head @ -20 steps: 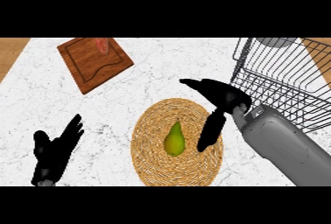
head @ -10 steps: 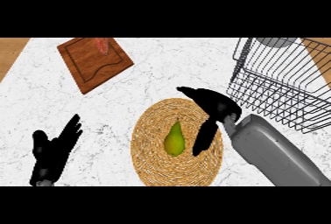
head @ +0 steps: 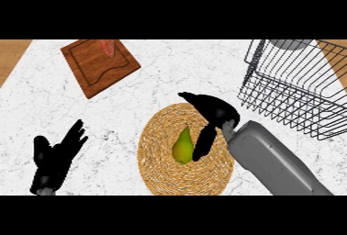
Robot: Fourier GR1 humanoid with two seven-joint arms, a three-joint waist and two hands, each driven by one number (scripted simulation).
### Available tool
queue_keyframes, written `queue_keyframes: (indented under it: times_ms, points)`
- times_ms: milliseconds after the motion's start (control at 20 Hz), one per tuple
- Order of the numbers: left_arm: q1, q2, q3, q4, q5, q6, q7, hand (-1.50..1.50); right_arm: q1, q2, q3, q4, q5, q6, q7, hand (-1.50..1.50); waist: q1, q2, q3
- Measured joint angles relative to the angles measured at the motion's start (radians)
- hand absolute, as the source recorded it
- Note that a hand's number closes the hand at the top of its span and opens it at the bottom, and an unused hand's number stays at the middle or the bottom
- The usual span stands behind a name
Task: Pick the pear from the placemat and place it in the basket
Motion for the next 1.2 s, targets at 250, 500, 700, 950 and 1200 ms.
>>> queue_keyframes:
  times_ms: [250, 500, 700, 950, 1200]
  points:
    - [0.009, -0.018, -0.007, -0.016, -0.016, 0.017, 0.002, 0.00, 0.007, 0.037, 0.018, 0.040, 0.035, 0.026, 0.007, -1.50, -0.001, 0.000, -0.001]
    - [0.011, -0.021, -0.004, -0.020, -0.021, 0.016, 0.012, 0.00, 0.033, 0.054, 0.025, 0.057, 0.063, 0.053, 0.017, -1.50, -0.004, 0.000, -0.001]
    - [0.004, -0.018, 0.005, -0.003, -0.019, 0.002, 0.003, 0.00, 0.034, 0.082, 0.017, 0.089, 0.094, 0.050, -0.004, -1.50, -0.003, 0.000, 0.000]
    - [0.005, -0.023, 0.005, -0.016, -0.027, 0.005, 0.019, 0.00, 0.062, 0.108, 0.023, 0.137, 0.147, 0.025, -0.055, -1.50, -0.001, 0.000, 0.000]
    - [0.014, -0.030, 0.007, -0.019, -0.035, 0.003, 0.001, 0.00, 0.068, 0.125, 0.004, 0.169, 0.177, 0.021, -0.084, 1.50, -0.002, -0.001, 0.000]
